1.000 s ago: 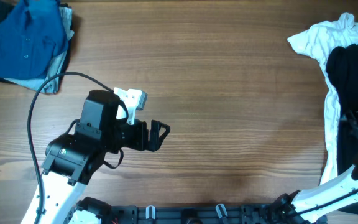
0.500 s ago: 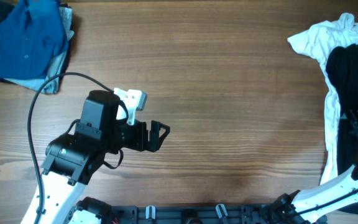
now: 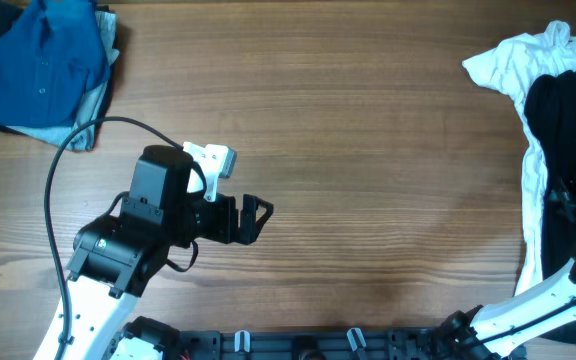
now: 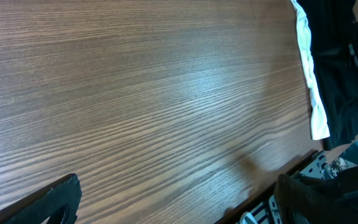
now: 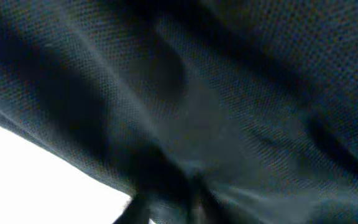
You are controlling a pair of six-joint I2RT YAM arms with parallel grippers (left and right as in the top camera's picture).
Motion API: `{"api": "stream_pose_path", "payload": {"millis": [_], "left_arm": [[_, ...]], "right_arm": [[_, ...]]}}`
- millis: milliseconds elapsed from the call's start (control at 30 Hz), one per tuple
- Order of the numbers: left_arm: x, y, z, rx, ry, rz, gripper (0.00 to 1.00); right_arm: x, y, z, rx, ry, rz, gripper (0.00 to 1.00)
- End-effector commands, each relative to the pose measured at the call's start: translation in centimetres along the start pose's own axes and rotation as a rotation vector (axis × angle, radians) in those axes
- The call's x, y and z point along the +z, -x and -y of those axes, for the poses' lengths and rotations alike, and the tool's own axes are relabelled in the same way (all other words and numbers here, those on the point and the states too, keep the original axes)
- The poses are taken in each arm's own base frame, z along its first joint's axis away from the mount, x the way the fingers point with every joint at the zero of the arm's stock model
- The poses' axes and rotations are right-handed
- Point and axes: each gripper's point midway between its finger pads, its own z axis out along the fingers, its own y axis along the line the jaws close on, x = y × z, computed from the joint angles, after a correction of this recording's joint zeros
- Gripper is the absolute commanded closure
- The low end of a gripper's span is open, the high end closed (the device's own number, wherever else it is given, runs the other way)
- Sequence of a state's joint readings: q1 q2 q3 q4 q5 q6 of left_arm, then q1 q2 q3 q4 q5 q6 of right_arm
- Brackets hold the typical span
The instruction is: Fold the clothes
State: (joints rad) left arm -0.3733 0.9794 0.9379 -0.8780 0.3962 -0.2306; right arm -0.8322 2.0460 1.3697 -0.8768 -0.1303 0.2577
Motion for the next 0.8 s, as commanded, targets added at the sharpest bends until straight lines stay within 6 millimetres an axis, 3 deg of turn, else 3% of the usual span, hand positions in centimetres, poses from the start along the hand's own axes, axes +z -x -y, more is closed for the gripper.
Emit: {"api": "stream_pose_path", "payload": {"millis": [0, 467, 767], "left_arm": [[-0.1, 0.4, 0.2, -0.005, -0.001, 0.011, 0.0], [-0.1, 1.1, 0.4, 0.007, -0.009, 0.038, 0.0], [0.8, 1.1, 0.0, -0.005, 0.0, 0.011, 0.0]], "right_arm": [[1.9, -0.8, 0.2, -0.001, -0.01, -0.056, 0.96], [1.4, -1.4, 0.4, 0.008, -0.023, -0.074, 0.96], [-1.4, -0.3, -0.1, -0.001, -0.012, 0.009, 0.96]]}}
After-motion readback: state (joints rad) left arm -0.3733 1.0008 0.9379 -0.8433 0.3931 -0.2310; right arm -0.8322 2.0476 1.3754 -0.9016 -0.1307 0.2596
